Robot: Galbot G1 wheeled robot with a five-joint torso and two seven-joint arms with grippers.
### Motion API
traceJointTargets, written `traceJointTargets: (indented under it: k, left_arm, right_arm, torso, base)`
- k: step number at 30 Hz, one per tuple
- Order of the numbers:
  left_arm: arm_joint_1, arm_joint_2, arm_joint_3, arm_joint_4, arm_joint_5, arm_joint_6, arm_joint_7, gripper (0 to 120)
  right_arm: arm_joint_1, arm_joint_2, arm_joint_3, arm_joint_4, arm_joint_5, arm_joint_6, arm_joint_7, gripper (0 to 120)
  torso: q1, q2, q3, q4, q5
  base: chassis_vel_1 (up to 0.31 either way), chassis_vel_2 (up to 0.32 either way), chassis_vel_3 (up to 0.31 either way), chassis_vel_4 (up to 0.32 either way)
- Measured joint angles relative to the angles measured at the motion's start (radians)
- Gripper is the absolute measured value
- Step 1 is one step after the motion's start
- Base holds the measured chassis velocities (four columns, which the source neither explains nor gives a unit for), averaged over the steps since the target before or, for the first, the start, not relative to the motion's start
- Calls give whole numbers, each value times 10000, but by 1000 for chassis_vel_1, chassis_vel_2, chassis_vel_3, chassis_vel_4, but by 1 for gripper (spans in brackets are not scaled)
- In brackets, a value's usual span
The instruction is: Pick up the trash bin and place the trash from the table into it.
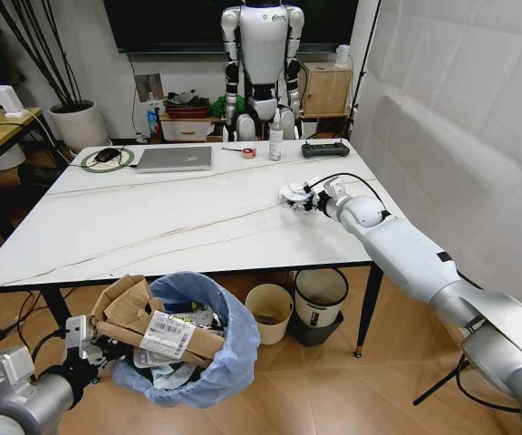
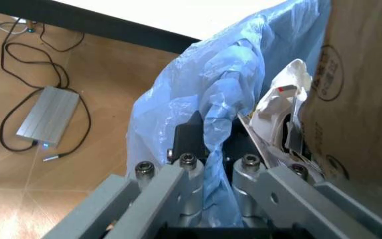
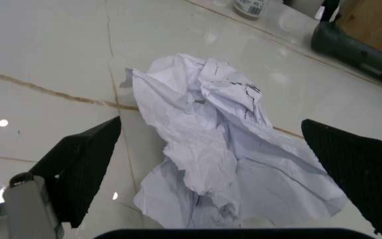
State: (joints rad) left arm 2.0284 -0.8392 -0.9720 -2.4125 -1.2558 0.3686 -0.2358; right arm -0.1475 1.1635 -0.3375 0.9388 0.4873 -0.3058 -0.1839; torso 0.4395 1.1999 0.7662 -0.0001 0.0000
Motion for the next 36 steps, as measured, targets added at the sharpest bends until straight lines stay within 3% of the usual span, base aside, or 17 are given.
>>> traceJointTargets:
  k: [25,29,36]
  left_arm:
    - [-19,15,8,37,57,-10,91,0]
    - [-22,21,1,49,51,-12,92,0]
    - [-73,51,20,95,35,-17,92,0]
  right_arm:
    - [-119,196,-25,-221,-729,-498,644,99]
    - [-148,198,3,-252,-732,-502,643,92]
    - [-221,136,46,-267,-721,-502,706,61]
  torso:
    - [-1,0,0,0,0]
    - [-1,0,0,1,0]
    - [0,0,0,0,0]
  base:
    - [0,0,0,0]
    - [0,0,0,0]
    - [0,0,0,0]
